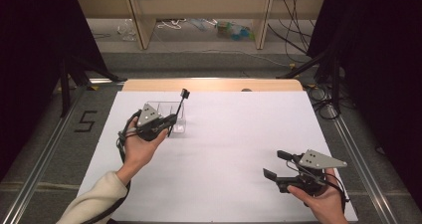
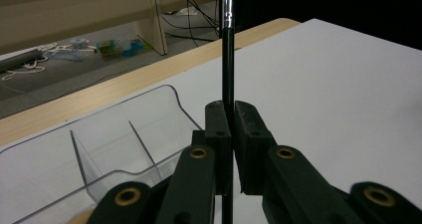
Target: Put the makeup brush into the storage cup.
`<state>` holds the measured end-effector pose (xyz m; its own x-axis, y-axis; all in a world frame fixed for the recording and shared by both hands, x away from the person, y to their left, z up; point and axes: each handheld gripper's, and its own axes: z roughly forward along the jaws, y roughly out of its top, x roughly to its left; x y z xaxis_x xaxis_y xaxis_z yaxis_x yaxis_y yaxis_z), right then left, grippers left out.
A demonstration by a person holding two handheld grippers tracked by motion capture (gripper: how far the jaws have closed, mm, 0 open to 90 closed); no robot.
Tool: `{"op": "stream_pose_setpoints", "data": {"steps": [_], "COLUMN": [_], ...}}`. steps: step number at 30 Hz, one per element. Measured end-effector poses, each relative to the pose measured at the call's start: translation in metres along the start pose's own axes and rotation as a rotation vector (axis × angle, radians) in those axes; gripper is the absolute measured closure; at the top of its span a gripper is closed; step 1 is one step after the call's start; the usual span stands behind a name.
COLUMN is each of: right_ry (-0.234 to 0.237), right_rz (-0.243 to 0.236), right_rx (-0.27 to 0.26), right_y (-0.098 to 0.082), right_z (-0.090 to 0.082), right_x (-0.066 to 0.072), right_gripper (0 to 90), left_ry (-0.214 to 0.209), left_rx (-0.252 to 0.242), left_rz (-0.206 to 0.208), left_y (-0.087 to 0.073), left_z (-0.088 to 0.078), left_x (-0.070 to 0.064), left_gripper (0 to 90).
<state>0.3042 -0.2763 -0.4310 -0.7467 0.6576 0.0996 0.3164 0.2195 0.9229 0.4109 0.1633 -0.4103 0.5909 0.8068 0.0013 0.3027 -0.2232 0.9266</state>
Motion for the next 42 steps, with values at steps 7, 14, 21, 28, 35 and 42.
{"op": "stream_pose_setpoints", "data": {"steps": [7, 14, 21, 28, 35, 42], "right_ry": [-0.006, -0.001, -0.009, -0.009, -0.009, -0.005], "right_rz": [-0.003, 0.0, -0.01, -0.009, -0.011, -0.007], "right_rx": [0.014, 0.004, 0.01, 0.01, 0.01, -0.007], "right_y": [0.0, 0.0, 0.0, 0.0, 0.0, 0.0], "right_z": [-0.001, -0.001, -0.001, -0.001, -0.001, 0.0], "right_x": [0.0, 0.0, 0.0, 0.0, 0.0, 0.0], "right_gripper": [20.6, 20.6, 20.6, 20.6, 20.5, 20.5], "left_ry": [0.004, 0.009, 0.015, 0.028, 0.031, 0.04], "left_rx": [0.0, -0.005, -0.01, -0.018, -0.021, -0.028], "left_rz": [-0.001, -0.005, -0.008, -0.012, -0.015, -0.019], "left_y": [0.0, 0.0, 0.001, 0.002, 0.002, 0.003], "left_z": [0.0, -0.001, -0.003, -0.005, -0.006, -0.008], "left_x": [0.001, 0.003, 0.005, 0.009, 0.01, 0.013], "left_gripper": [85.2, 85.3, 85.3, 85.3, 85.3, 85.3]}}
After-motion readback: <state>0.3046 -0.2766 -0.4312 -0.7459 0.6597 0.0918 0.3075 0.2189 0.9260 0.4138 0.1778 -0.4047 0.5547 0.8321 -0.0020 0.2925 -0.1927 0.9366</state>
